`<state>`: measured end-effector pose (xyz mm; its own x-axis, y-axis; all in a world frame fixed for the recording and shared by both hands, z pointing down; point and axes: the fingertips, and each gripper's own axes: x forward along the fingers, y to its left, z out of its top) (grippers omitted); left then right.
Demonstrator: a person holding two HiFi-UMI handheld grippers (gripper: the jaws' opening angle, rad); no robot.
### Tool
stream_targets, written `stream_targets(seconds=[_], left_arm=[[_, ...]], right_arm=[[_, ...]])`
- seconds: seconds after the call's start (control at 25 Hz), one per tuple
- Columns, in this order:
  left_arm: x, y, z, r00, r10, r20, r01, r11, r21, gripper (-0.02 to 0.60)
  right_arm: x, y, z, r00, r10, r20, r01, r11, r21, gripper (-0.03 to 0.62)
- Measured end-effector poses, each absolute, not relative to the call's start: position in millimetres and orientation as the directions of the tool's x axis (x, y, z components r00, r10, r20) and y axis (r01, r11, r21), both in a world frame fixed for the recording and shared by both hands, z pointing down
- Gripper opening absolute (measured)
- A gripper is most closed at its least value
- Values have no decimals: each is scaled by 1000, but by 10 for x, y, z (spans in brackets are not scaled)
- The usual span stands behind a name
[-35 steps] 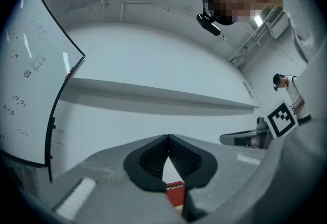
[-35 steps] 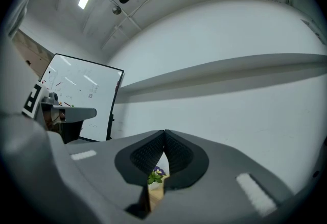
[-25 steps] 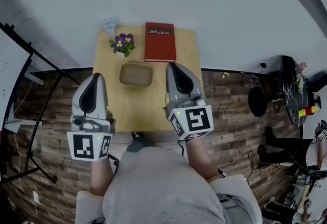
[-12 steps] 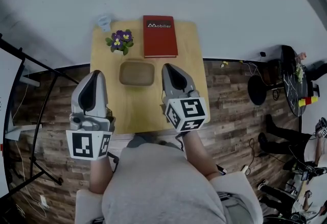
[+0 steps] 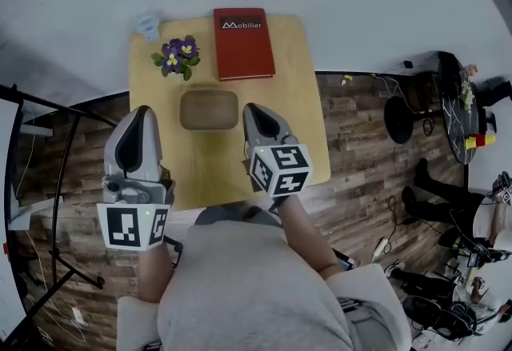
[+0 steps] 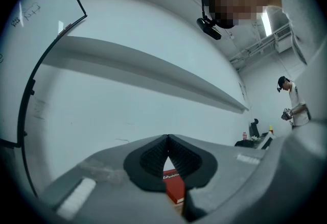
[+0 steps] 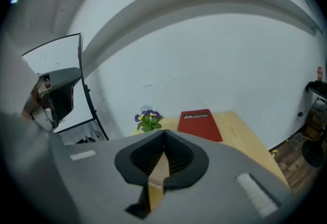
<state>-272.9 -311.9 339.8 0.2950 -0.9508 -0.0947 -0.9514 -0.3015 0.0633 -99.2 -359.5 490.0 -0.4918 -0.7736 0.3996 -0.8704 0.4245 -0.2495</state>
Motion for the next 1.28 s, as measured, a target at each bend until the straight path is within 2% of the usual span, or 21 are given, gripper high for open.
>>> stream_targets(seconds=[0.36,0.76,1.28], left_arm=[[-2726,-3310,3593,319,-946,-55,-943,-323,84,3],[-2637,-3465,3781,349,-937,-12,-932,-348,101,3],[-2630,-3475,3896,359,-933,16,-929,-356,100,3]], right_arm=[[-925,-3594,5499,-468,-718,515,-879,323,-349,3],[-857,-3505,5935,-470,-663,583,-867,221,-447,21],[-922,-3346,6285,-532,-615,583,-768,60,-637,120]])
